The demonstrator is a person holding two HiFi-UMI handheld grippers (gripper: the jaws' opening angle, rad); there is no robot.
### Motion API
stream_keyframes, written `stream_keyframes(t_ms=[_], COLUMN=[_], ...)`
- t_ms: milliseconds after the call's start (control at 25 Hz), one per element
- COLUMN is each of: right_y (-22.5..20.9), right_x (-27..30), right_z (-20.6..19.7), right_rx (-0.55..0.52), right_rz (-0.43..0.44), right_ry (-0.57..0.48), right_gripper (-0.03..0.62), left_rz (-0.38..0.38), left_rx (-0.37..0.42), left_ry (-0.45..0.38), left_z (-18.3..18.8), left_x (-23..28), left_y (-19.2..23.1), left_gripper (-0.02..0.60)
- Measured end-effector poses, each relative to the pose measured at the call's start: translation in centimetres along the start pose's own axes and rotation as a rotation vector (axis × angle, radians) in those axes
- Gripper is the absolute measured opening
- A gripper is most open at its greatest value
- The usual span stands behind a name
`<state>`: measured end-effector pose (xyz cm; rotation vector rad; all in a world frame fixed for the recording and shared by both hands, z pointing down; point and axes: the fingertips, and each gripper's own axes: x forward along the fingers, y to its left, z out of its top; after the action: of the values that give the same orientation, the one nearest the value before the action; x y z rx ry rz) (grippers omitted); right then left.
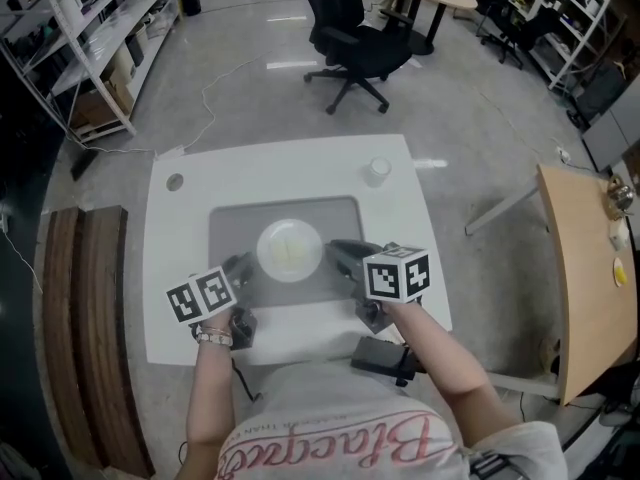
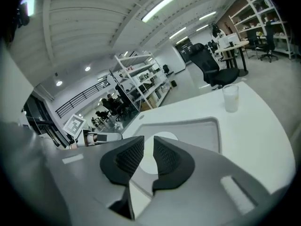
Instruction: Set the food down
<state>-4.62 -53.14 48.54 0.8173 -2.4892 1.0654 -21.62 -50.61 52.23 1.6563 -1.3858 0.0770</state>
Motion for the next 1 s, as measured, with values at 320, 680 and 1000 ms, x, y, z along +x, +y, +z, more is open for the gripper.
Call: stream_keyframes(t_ms=[320, 680, 1000], right_y=[4.7, 9.2, 11.4], right_x=[-5.5, -11.0, -13.5], right_z=[-0.4, -1.0, -4.1], right_rx=[-0.111, -0.199, -0.256], right_rz=[0.029, -0.012, -0.056], right_ry=[-0.089, -0.294, -0.328], right_gripper=[0.033, 0.003, 0.003], left_rz=[-0.051, -0.135, -0.216], left_rx=[0.106, 0.273, 0.295], left_ry=[-0.185, -0.390, -0.455], left_z=[1.0, 0.8, -1.4], left_x=[-5.6, -11.8, -16.0], left_y=[-4.6, -9.3, -11.6], left_gripper=[0.115, 0.000, 0.000])
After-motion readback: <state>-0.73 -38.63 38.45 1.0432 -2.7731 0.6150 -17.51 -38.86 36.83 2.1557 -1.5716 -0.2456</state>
